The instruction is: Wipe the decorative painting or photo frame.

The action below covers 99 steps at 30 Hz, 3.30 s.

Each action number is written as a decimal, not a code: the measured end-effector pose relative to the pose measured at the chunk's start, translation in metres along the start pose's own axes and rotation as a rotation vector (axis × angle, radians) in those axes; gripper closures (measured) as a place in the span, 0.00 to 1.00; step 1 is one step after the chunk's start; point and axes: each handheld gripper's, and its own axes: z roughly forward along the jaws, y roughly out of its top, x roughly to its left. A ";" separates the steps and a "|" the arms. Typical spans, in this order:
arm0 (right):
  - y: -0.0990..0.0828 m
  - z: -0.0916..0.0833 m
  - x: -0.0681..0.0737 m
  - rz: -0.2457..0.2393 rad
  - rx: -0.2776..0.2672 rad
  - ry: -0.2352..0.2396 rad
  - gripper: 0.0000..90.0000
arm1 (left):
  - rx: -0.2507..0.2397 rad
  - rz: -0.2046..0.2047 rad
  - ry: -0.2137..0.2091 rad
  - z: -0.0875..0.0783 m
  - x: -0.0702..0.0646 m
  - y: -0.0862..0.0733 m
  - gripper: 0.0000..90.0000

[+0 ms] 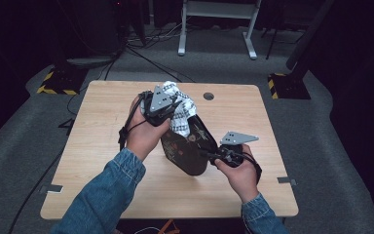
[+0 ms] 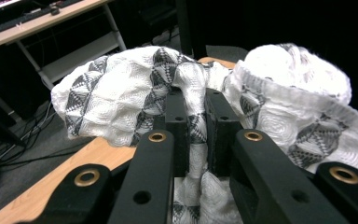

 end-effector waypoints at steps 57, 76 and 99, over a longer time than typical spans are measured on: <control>-0.001 0.000 -0.002 0.006 0.001 0.010 0.90 | 0.185 -0.114 0.021 0.021 0.027 -0.086 0.92; -0.001 0.000 -0.003 0.008 -0.001 0.012 0.90 | 0.259 -0.153 0.023 0.030 0.025 -0.120 0.91; -0.002 0.000 -0.004 0.017 -0.011 0.013 0.90 | 0.346 -0.164 -0.018 0.041 0.007 -0.153 0.91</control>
